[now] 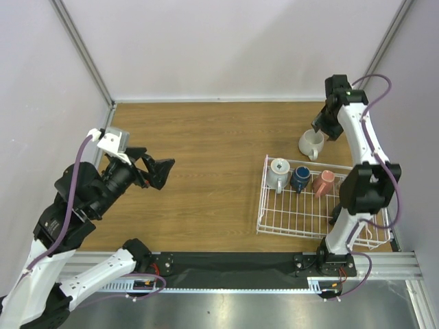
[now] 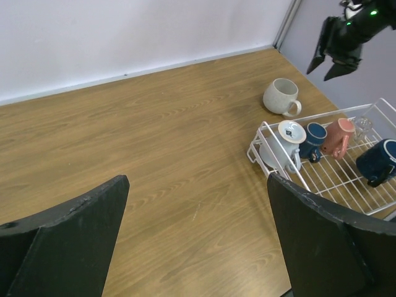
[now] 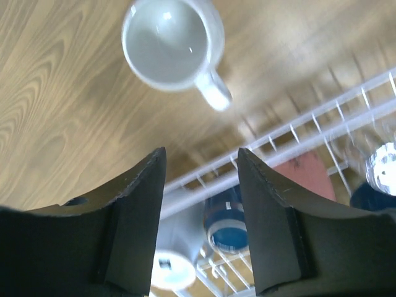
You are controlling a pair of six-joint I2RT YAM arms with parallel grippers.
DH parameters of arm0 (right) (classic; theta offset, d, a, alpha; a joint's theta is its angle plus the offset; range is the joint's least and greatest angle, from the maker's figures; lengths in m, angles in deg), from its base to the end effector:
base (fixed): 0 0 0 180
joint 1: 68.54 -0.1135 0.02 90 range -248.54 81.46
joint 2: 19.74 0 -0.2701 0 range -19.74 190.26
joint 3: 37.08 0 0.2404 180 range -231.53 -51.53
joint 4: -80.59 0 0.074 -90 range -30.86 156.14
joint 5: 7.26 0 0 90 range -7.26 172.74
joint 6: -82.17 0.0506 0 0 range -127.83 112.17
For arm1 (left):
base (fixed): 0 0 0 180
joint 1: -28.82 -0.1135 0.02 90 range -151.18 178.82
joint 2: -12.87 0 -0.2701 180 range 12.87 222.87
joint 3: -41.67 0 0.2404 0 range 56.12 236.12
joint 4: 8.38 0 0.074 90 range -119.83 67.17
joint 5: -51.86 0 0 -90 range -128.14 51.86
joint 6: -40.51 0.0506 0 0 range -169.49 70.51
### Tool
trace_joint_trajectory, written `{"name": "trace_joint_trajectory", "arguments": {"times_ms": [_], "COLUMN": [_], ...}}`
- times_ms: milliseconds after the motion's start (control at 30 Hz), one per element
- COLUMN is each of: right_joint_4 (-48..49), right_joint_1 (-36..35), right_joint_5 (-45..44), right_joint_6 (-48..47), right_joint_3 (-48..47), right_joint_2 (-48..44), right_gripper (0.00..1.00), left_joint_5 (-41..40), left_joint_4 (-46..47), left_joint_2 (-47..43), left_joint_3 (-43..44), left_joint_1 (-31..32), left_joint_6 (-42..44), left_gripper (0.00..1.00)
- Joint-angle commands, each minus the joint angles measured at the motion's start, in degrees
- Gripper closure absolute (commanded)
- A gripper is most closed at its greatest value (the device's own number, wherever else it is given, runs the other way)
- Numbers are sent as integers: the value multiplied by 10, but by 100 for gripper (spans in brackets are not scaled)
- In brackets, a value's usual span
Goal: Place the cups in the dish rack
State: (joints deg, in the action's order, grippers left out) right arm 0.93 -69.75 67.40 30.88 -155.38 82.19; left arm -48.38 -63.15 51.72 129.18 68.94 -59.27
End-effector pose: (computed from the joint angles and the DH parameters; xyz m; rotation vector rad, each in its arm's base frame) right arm 0.3619 -0.0057 0.3358 0.9189 2.4471 -0.1190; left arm 0.0758 -0.0521 0.4502 0.3119 1.6721 -0.5050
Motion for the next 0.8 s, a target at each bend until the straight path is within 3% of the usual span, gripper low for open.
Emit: {"name": "trace_joint_trajectory", "arguments": {"times_ms": [0, 167, 533, 767], "right_joint_4": [9, 13, 37, 53], "right_joint_1": [29, 60, 66, 72], "right_joint_5": [11, 69, 87, 104], "right_joint_6": [-58, -91, -145, -145], "right_joint_3": [-62, -97, -121, -119], "right_joint_2": [56, 124, 215, 244], "right_gripper": [44, 42, 44, 55], "left_joint_5": [4, 11, 40, 59], "left_joint_4": [-13, -28, -41, -15], "left_joint_2": [-11, -9, 35, 45], "left_joint_3": [2, 13, 43, 45], "left_joint_1": [2, 3, 2, 2], "left_joint_6": [-32, -73, -103, -138], "left_gripper": [0, 0, 0, 0]}}
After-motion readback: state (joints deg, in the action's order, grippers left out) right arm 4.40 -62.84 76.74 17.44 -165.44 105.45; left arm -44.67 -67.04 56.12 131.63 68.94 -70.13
